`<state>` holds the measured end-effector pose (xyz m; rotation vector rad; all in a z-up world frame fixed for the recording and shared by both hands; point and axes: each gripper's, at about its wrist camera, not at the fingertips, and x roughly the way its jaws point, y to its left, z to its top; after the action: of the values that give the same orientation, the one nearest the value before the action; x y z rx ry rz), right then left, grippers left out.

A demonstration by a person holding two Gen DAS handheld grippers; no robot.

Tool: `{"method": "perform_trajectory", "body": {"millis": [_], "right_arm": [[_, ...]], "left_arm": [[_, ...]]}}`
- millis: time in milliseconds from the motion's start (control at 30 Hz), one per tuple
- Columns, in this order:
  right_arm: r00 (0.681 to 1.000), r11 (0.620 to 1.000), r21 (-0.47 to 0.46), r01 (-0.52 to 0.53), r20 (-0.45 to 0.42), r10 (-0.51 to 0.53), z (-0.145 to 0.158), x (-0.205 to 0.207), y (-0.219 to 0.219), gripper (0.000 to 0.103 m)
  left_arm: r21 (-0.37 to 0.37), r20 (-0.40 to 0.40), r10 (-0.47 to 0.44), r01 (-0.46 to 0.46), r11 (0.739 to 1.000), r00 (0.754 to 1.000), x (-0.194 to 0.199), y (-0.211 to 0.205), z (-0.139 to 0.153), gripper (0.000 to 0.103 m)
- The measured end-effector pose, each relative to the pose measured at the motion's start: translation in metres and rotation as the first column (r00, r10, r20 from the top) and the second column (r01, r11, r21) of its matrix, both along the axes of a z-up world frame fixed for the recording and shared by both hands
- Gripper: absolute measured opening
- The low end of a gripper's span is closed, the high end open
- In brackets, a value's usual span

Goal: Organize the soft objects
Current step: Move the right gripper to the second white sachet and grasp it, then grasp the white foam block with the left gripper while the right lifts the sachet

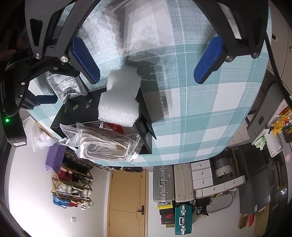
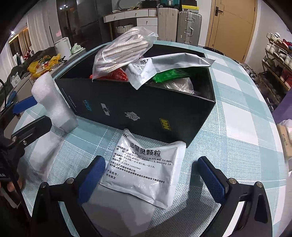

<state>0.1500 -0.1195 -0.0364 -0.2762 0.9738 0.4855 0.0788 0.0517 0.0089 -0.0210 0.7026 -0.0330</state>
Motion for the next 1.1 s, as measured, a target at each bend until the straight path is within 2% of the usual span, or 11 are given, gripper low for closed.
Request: {"method": "perform_trajectory", "body": {"millis": [100, 333, 533, 733, 1000, 1100], "right_arm": [[1.0, 1.0, 0.004, -0.013, 0.002, 0.013, 0.001, -0.002, -0.004, 0.097], [0.998, 0.998, 0.017, -0.061, 0.014, 0.061, 0.007, -0.009, -0.004, 0.07], [0.997, 0.996, 0.051, -0.074, 0.013, 0.074, 0.011, -0.009, -0.009, 0.055], [0.996, 0.994, 0.063, -0.089, 0.013, 0.088, 0.012, -0.009, -0.011, 0.048], [0.996, 0.992, 0.082, -0.091, 0.005, 0.091, 0.011, -0.008, -0.017, 0.047], [0.996, 0.992, 0.082, -0.093, 0.005, 0.093, 0.011, -0.008, -0.018, 0.047]], "left_arm": [[0.003, -0.002, -0.003, 0.003, 1.0, 1.0, 0.0, -0.002, 0.0, 0.103], [0.0, -0.002, -0.009, 0.009, 1.0, 1.0, 0.0, -0.002, 0.001, 0.103], [-0.003, -0.006, -0.017, 0.017, 1.0, 1.0, 0.0, -0.001, 0.0, 0.103], [-0.006, -0.009, -0.023, 0.023, 1.0, 1.0, 0.0, -0.003, 0.0, 0.103], [-0.004, -0.024, -0.03, 0.03, 1.0, 0.999, 0.005, -0.008, -0.002, 0.1], [-0.013, -0.024, -0.049, 0.049, 0.999, 0.999, 0.004, -0.01, -0.001, 0.086]]}}
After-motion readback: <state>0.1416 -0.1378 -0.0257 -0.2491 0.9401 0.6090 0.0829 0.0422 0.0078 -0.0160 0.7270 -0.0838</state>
